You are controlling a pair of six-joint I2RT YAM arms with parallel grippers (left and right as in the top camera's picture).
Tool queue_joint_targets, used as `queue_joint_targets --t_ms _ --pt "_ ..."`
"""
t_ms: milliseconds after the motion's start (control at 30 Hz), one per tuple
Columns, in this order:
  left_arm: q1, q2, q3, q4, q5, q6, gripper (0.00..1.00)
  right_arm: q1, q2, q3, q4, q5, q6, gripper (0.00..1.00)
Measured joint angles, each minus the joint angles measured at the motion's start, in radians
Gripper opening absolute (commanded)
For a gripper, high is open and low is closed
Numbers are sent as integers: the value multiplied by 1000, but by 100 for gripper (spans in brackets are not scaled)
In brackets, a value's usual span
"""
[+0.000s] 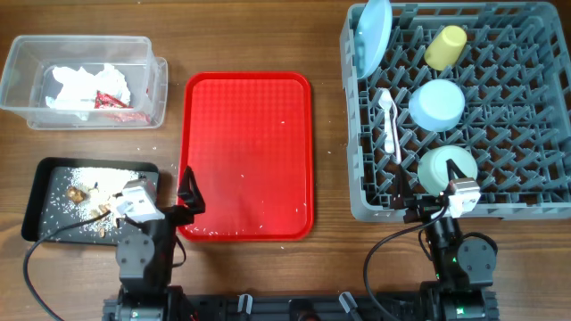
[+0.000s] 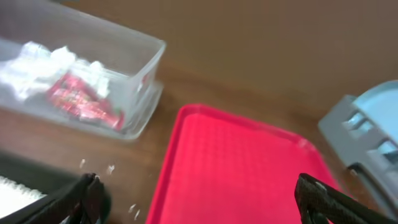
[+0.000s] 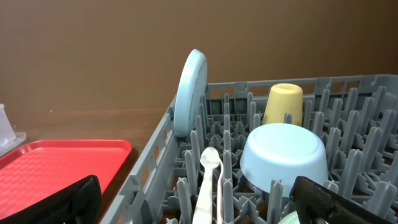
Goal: Sort waste into correct bins and load items into the dishwasher rack
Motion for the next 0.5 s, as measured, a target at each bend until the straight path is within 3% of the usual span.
queue_joint_targets --t_ms 200,500 --pt "-40 -79 -28 77 14 55 100 0 0 0 0 0 0 100" --pt "-45 -81 -30 29 99 193 100 0 0 0 0 0 0 100"
